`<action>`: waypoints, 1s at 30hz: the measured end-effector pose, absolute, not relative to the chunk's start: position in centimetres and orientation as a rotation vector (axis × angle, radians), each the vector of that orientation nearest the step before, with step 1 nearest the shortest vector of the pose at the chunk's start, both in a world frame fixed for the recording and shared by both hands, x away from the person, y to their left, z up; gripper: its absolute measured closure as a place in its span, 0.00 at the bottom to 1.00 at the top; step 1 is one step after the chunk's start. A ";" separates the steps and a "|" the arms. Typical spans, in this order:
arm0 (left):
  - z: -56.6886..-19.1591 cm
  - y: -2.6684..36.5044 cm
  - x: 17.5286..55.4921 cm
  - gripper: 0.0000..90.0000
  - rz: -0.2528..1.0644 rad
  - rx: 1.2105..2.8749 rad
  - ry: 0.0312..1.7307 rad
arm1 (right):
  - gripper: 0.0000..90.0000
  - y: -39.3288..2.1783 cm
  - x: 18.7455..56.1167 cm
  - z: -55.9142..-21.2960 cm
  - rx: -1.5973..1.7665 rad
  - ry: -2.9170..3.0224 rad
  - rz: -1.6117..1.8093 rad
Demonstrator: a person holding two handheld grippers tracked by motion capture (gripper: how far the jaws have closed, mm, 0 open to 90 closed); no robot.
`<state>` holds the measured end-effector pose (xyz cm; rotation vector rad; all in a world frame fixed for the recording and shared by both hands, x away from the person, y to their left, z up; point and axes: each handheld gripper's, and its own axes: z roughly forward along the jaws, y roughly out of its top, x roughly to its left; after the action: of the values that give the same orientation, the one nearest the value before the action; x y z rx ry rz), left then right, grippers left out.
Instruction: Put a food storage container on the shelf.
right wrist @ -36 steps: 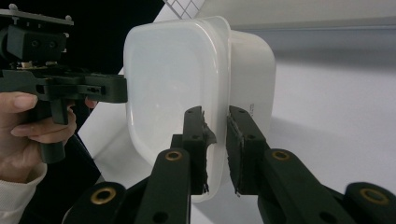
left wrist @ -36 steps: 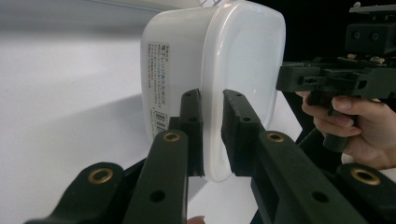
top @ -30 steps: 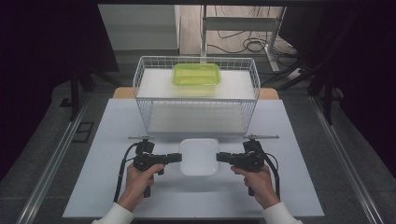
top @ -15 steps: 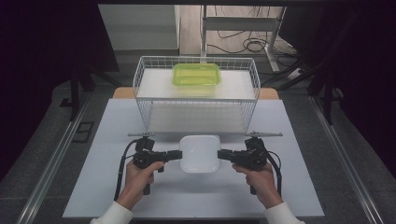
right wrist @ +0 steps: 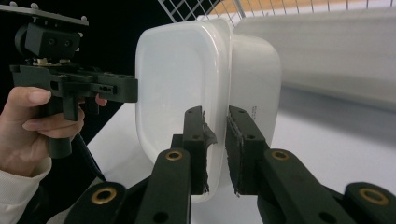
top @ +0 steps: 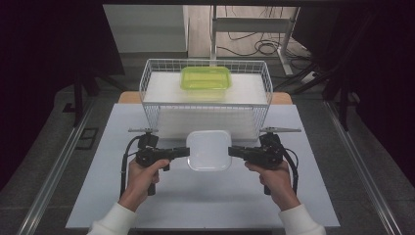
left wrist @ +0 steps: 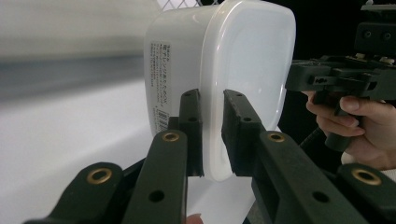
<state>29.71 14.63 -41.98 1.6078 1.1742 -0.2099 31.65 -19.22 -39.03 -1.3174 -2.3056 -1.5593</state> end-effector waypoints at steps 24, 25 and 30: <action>-35.1 15.2 32.2 0.87 -0.120 1.594 1.123 | 0.86 -18.8 33.8 -33.3 -1.266 -2.308 -1.690; -34.7 15.3 32.6 0.87 -0.120 1.589 1.115 | 0.86 -18.8 34.1 -32.9 -1.258 -2.315 -1.703; -33.9 15.6 33.6 0.87 -0.122 1.579 1.103 | 0.86 -18.7 34.8 -32.1 -1.243 -2.314 -1.725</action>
<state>33.58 15.56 -33.87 1.5794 1.1028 -0.1224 34.83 -18.72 -32.09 -1.2427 -2.3136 -1.7247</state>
